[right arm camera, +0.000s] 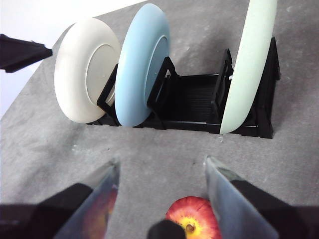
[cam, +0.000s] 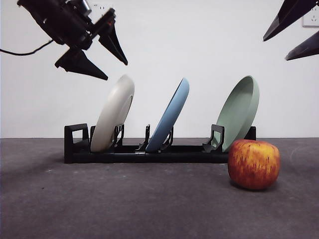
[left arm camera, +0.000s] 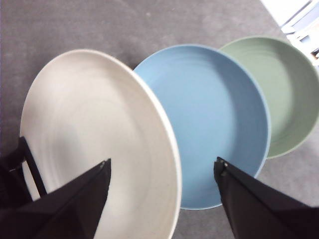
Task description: Take the yellow plate from the plate rack,put the plate on the table,take the apple from the table,put the apple in the plate
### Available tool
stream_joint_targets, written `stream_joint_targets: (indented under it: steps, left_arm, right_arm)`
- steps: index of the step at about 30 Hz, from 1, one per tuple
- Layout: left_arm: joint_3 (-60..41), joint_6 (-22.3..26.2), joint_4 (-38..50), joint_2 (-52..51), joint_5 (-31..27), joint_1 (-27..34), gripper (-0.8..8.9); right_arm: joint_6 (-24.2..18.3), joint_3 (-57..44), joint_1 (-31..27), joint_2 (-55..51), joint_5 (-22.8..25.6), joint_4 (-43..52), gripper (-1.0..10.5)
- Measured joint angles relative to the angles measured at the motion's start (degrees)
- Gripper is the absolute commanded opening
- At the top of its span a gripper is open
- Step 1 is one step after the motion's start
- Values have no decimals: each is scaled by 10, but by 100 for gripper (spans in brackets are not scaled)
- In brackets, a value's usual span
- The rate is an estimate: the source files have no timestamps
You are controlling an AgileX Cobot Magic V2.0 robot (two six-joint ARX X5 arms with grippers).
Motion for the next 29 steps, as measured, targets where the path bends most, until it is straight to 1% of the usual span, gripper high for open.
stream_joint_targets:
  steps: [20, 29]
  left_arm:
    - [0, 0, 30, 12, -43, -17, 342]
    - [0, -1, 27, 29, -44, -23, 342]
  right_arm:
    - [0, 0, 0, 0, 0, 0, 284]
    - [0, 0, 0, 0, 0, 0, 284]
